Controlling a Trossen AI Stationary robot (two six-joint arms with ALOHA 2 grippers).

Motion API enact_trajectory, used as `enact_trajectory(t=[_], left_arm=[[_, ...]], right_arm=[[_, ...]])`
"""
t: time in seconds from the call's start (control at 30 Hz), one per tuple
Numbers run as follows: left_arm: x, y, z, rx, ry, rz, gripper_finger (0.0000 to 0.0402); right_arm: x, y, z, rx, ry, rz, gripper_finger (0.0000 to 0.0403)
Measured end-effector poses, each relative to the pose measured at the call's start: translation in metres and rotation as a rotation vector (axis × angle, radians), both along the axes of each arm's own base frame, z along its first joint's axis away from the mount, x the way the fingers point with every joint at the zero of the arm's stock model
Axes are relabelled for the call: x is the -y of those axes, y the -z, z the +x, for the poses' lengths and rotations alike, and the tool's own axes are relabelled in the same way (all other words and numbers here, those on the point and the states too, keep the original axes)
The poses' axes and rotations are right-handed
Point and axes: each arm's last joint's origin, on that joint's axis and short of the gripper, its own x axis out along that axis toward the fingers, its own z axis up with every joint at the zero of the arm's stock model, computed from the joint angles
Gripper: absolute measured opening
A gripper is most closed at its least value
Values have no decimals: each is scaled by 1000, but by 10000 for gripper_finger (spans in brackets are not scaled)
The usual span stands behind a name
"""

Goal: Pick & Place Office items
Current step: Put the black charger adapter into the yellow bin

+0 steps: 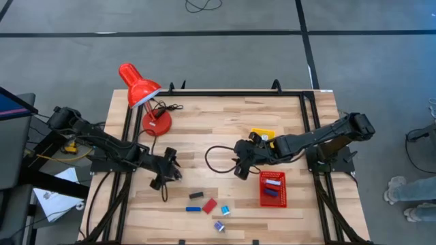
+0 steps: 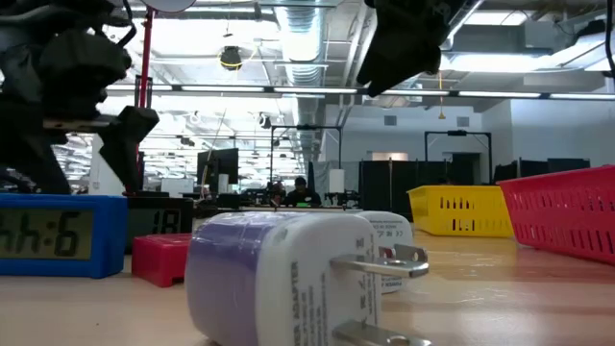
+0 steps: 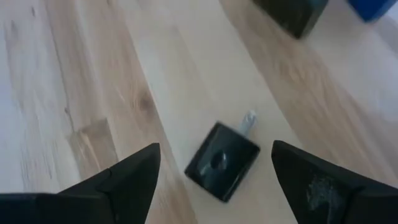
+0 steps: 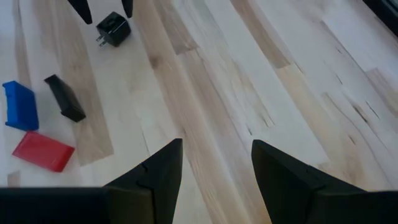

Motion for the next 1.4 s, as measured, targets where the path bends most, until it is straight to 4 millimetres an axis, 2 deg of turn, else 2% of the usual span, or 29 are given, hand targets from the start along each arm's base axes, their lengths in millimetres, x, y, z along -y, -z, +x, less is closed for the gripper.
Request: enact_trajectory(t=[0.2,0.43,0.6,0.87,1.07,1.23,1.4], left_arm=[[-1,7,-1,-48,73,91,292],[2,24,6,-125,96,128,273],[3,24,11,-77,93,115,234],[4,22,14,-41,87,109,145],[4,22,15,-36,78,100,138],[8,14,24,83,25,-13,147],[11,-6,39,205,-112,-302,144]], right_arm=[[13,0,3,3,41,1,185],[21,0,5,7,66,2,185],[20,0,5,7,62,2,185],[19,0,5,9,62,3,185],[19,-2,7,33,53,5,185],[7,-7,20,134,-114,-97,185],[-9,2,37,188,-272,-217,185]])
